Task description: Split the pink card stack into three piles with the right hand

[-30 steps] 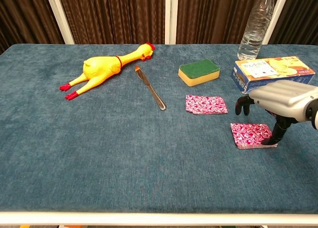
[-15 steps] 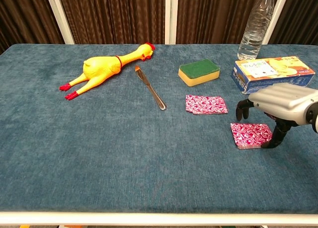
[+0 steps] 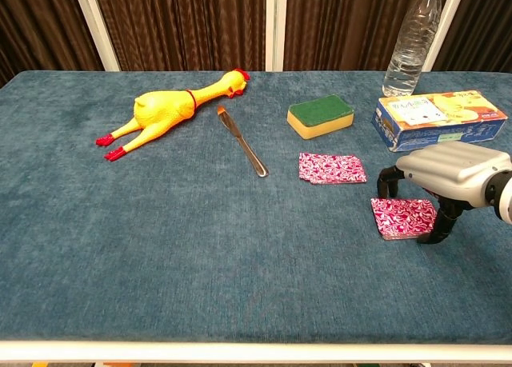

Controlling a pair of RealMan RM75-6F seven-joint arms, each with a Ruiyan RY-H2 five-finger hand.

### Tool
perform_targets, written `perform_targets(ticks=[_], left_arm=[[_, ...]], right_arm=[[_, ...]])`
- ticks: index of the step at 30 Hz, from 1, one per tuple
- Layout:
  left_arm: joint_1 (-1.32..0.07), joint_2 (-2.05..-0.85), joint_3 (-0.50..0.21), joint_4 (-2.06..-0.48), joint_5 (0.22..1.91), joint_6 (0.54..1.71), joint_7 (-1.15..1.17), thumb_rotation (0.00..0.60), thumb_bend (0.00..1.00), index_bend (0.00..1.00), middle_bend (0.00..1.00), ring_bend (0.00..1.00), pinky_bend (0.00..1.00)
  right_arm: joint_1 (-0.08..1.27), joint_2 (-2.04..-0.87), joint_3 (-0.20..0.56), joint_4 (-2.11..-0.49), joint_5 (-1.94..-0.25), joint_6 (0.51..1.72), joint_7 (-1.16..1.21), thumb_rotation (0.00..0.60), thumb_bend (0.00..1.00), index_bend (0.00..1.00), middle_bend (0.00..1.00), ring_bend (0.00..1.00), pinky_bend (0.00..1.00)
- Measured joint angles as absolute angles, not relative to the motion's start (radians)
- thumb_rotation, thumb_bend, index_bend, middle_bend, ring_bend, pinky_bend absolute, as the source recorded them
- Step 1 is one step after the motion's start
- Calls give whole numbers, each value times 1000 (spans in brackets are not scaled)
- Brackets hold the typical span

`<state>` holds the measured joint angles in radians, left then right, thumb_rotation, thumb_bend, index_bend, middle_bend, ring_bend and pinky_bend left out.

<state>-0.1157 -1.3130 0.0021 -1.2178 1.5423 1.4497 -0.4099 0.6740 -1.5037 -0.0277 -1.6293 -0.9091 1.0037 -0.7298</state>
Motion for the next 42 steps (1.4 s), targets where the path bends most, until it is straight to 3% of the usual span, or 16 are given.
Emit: perform_targets(ticks=[28,42], left_arm=[[-114,-1318,2,-1208,1539,1445,-419,600,34,157,154,64,179],[-115,-1314,2,-1211,1539,1445,-421,600,34,157,155,64,179]], right_arm=[[660,-1526,-24,-1613,-925,1026,-739,600,92,335,370,837,927],[650,-1539,-16,-1602,-961,1052,-733,600,101,422,441,837,927]])
